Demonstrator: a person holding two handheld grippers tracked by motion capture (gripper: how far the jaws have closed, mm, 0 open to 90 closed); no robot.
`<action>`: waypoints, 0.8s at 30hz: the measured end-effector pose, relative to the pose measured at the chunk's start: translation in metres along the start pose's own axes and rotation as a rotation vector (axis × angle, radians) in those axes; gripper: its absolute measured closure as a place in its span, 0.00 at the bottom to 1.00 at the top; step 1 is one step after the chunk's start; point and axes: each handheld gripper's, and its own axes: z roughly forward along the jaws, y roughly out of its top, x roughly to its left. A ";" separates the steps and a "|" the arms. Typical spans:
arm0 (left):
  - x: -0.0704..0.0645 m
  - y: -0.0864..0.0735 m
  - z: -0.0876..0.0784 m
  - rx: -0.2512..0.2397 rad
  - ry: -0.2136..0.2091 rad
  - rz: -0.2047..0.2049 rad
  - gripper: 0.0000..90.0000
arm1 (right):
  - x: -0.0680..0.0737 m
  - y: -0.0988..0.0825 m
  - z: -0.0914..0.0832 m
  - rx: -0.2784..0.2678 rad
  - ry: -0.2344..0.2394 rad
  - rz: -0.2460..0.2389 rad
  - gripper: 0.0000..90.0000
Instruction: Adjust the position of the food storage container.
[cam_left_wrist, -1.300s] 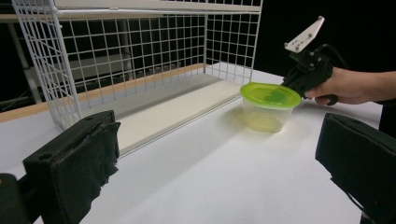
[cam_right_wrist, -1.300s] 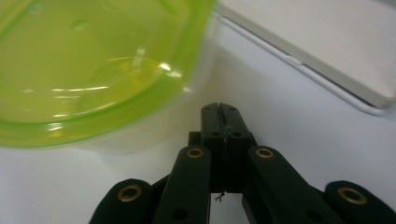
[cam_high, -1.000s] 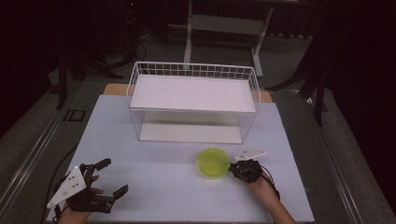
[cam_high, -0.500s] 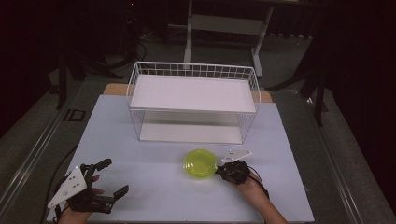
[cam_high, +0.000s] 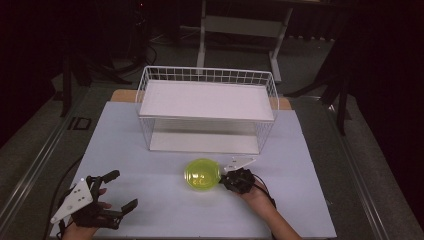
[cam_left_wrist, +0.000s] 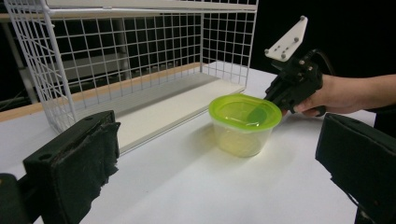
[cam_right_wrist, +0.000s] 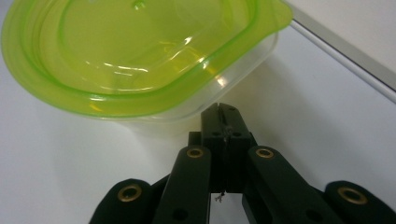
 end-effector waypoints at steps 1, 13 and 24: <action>0.000 0.000 0.000 0.000 0.000 0.000 0.00 | 0.001 0.002 0.002 0.000 0.007 -0.001 1.00; 0.000 0.000 0.000 0.002 -0.005 0.002 0.00 | 0.009 0.006 0.006 -0.005 0.021 -0.018 1.00; -0.001 -0.001 0.003 0.010 -0.016 -0.004 0.00 | 0.001 -0.003 -0.024 -0.037 -0.046 -0.029 0.72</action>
